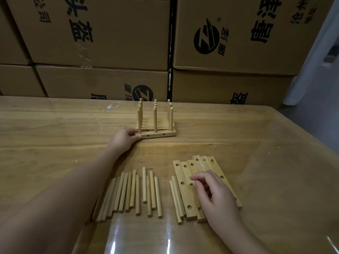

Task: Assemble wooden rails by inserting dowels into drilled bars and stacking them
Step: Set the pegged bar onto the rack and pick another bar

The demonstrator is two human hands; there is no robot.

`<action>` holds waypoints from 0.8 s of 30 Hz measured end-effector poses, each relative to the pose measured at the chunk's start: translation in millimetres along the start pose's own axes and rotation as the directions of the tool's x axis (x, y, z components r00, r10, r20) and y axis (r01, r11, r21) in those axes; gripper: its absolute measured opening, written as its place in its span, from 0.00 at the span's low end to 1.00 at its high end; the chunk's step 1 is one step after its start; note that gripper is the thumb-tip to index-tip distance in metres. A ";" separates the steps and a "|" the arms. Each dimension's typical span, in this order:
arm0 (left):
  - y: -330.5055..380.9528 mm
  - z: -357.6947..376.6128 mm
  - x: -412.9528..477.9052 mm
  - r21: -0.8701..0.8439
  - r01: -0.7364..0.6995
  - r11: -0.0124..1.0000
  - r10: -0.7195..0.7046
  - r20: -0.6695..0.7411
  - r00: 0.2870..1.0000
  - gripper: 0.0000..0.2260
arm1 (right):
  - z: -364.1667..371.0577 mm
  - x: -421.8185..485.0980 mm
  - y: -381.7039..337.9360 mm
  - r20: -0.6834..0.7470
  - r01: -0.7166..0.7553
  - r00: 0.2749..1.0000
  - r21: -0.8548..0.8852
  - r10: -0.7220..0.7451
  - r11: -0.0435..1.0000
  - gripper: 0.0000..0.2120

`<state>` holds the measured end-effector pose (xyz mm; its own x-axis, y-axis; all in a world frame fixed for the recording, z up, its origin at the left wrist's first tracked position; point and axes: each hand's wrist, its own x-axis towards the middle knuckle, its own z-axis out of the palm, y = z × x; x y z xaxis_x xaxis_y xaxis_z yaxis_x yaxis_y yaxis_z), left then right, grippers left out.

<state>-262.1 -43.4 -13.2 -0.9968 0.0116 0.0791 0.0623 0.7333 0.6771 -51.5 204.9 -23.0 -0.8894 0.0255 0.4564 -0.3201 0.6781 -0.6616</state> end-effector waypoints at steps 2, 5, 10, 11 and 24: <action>-2.5 0.4 4.5 -0.002 0.006 1.000 -0.006 -0.011 1.000 0.17 | -0.4 0.1 -0.1 -0.006 0.003 1.000 0.006 -0.003 1.000 0.09; -7.9 0.3 9.4 0.021 -0.007 1.000 0.007 -0.020 1.000 0.17 | -1.6 -0.1 -0.1 -0.005 0.001 1.000 0.024 0.000 1.000 0.09; -10.4 2.8 13.1 0.017 0.009 1.000 -0.008 -0.074 0.997 0.18 | -2.2 -0.1 -2.7 -0.005 0.001 1.000 0.010 -0.001 1.000 0.09; -10.0 3.5 13.7 0.020 0.013 1.000 -0.011 -0.087 0.996 0.18 | -2.7 0.0 -3.0 -0.002 -0.001 1.000 0.008 0.001 1.000 0.09; 4.5 11.9 21.7 0.450 0.081 0.890 -0.019 -0.141 0.990 0.30 | -2.1 -0.6 -4.2 -0.008 0.004 1.000 -0.012 -0.004 1.000 0.09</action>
<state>-284.1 -31.8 -17.2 -0.9808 -0.0981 0.1687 -0.0478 0.9589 0.2797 -48.9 203.6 -19.2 -0.8856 0.0289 0.4636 -0.3193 0.6871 -0.6526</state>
